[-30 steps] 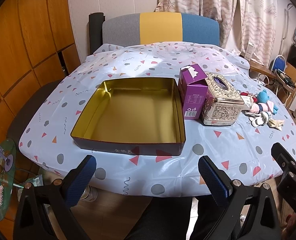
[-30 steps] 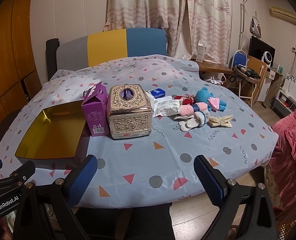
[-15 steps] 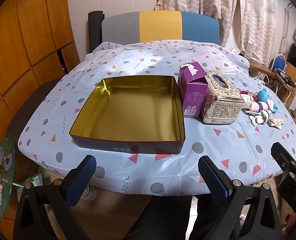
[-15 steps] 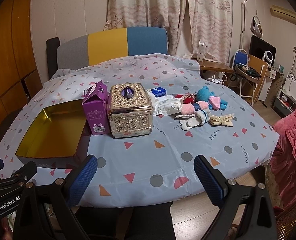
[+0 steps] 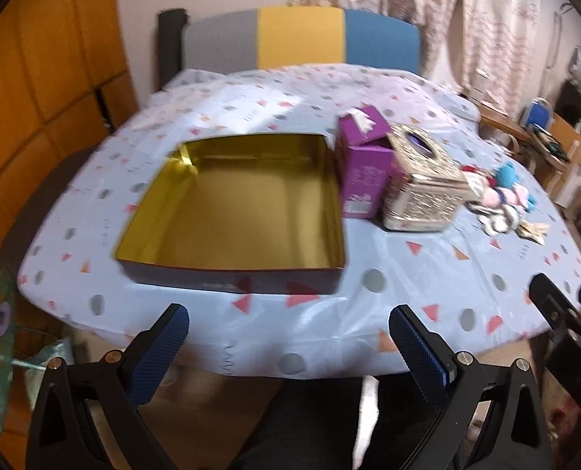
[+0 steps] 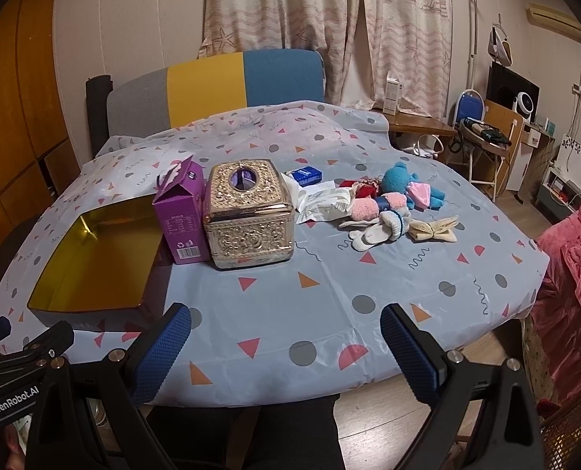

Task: Organize soft objects
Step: 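Reach the right tool to the cream knitted glove and grasp it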

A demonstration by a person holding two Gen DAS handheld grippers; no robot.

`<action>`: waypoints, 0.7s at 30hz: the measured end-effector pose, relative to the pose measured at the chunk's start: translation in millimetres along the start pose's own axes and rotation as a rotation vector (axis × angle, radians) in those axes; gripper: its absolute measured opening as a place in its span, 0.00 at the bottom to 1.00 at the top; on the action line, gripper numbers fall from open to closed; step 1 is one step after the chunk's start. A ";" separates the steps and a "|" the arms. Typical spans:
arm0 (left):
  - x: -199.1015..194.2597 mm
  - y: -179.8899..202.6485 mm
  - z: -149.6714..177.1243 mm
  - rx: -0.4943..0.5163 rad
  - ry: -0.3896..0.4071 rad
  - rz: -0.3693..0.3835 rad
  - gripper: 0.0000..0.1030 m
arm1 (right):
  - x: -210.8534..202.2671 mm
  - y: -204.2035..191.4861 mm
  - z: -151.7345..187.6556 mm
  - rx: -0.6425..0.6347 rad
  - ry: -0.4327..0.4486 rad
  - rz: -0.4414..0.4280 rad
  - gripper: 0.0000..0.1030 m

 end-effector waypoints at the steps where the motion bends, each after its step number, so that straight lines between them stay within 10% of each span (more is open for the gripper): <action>1: 3.2 3.0 -0.8 0.005 -0.013 0.033 1.00 | 2.7 2.7 -0.4 0.003 -0.003 -0.002 0.96; 6: 13.5 20.5 -5.2 -0.022 -0.006 0.243 1.00 | 32.3 39.8 -0.7 0.044 -0.050 0.066 0.96; 21: 60.5 125.1 -5.4 0.157 -0.258 0.503 1.00 | 122.5 195.3 -20.1 0.352 -0.088 0.044 0.78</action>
Point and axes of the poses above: each gripper's, at about its wrist camera, not at the fingertips, and x roughly the way its jaws point, y to its right, z to its underside, the point moved 5 cm from there along x, roughly the way its jaws point, and after that the axes turned 9 degrees about -y, right-handed, at the moved point
